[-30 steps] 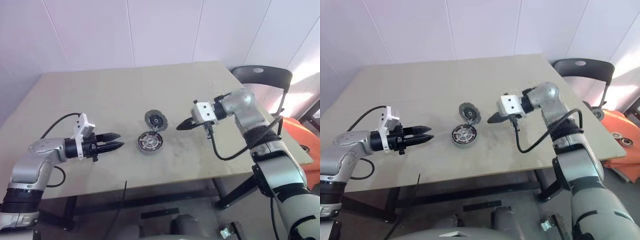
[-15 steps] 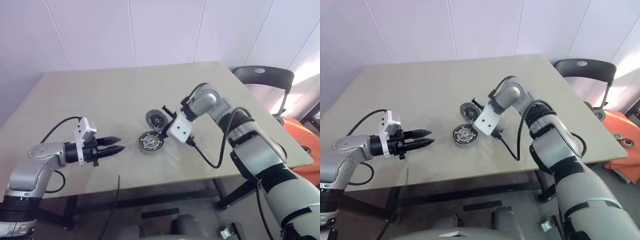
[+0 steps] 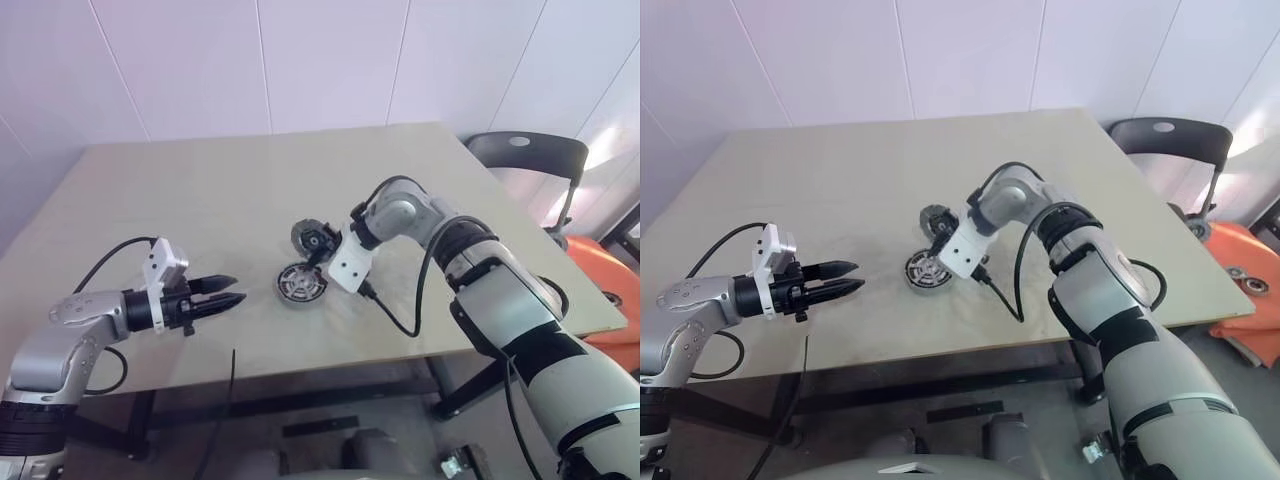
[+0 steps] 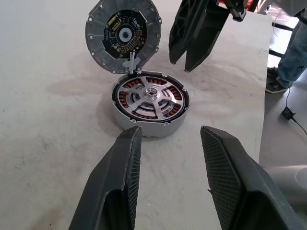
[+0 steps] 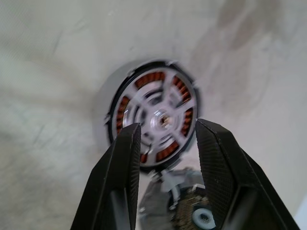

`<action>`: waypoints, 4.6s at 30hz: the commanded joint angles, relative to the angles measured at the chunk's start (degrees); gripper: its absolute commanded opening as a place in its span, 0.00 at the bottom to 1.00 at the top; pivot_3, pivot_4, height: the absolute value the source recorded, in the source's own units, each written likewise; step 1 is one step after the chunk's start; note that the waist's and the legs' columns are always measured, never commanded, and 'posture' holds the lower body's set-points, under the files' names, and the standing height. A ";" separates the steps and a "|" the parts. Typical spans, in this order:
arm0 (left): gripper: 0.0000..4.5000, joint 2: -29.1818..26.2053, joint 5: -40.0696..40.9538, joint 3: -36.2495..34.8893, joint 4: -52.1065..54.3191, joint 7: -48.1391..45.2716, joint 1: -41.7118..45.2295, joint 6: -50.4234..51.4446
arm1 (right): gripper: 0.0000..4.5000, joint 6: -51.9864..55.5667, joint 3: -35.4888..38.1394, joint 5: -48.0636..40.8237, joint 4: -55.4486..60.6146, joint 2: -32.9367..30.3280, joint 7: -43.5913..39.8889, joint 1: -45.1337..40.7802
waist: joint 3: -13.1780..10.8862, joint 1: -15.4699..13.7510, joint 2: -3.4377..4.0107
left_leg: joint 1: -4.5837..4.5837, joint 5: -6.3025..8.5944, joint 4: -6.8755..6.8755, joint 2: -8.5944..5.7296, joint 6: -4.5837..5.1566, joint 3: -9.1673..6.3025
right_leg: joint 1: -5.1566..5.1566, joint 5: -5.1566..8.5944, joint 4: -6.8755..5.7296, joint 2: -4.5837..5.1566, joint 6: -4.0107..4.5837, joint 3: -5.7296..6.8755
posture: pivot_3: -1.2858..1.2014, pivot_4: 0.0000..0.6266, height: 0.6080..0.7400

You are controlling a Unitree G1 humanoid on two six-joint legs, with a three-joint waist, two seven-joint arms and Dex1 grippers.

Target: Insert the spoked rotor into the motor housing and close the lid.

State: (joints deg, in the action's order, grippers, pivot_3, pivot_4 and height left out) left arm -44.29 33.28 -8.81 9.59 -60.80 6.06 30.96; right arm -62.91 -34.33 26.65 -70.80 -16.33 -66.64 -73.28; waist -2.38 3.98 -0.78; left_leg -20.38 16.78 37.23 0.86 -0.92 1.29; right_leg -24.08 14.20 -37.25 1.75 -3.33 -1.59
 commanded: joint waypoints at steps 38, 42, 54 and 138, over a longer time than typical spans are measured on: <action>0.47 -1.26 -0.71 4.11 8.57 -2.81 -4.62 -1.27 | 0.42 -2.99 -4.75 10.91 -3.09 1.08 14.66 -0.34 | 0.00 0.09 0.00 | 0.06 -0.02 0.08 -0.02 -0.01 0.01 | 0.04 0.01 -0.12 -0.12 0.01 -0.03 | 0.52 0.00 1.00; 0.47 -1.00 -0.98 3.85 7.65 -2.57 -4.01 -1.71 | 0.42 -3.81 -4.95 10.98 -3.25 0.86 13.84 -0.25 | 0.00 0.12 0.00 | 0.07 -0.02 0.10 -0.02 0.00 0.01 | 0.06 0.01 -0.12 -0.19 0.00 -0.03 | 0.52 0.00 1.00; 0.47 -0.47 -1.27 3.45 6.12 -2.18 -3.82 -3.05 | 0.08 -4.38 -5.73 12.11 -3.20 0.94 15.30 0.12 | 0.01 0.16 -0.01 | 0.16 -0.02 0.12 -0.01 0.00 0.01 | 0.11 0.01 -0.19 -0.22 0.00 -0.03 | 0.52 0.00 1.00; 0.47 2.29 -0.40 3.74 6.28 1.91 -3.61 -2.23 | 0.08 8.47 -0.85 4.61 -4.40 4.18 -0.46 -0.67 | -0.01 0.15 0.01 | 0.93 -0.02 -0.02 0.03 0.00 0.02 | 0.90 0.14 0.03 -0.23 0.19 -0.06 | 0.52 0.00 1.00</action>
State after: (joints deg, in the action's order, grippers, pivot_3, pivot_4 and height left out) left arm -42.08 32.63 -4.08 15.65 -58.88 1.05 29.64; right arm -57.41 -38.37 35.11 -75.62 -12.52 -62.28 -71.75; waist -2.38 4.13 -0.77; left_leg -19.46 16.76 37.20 0.88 -0.92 1.30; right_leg -23.18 14.34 -37.21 1.52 -3.15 -1.64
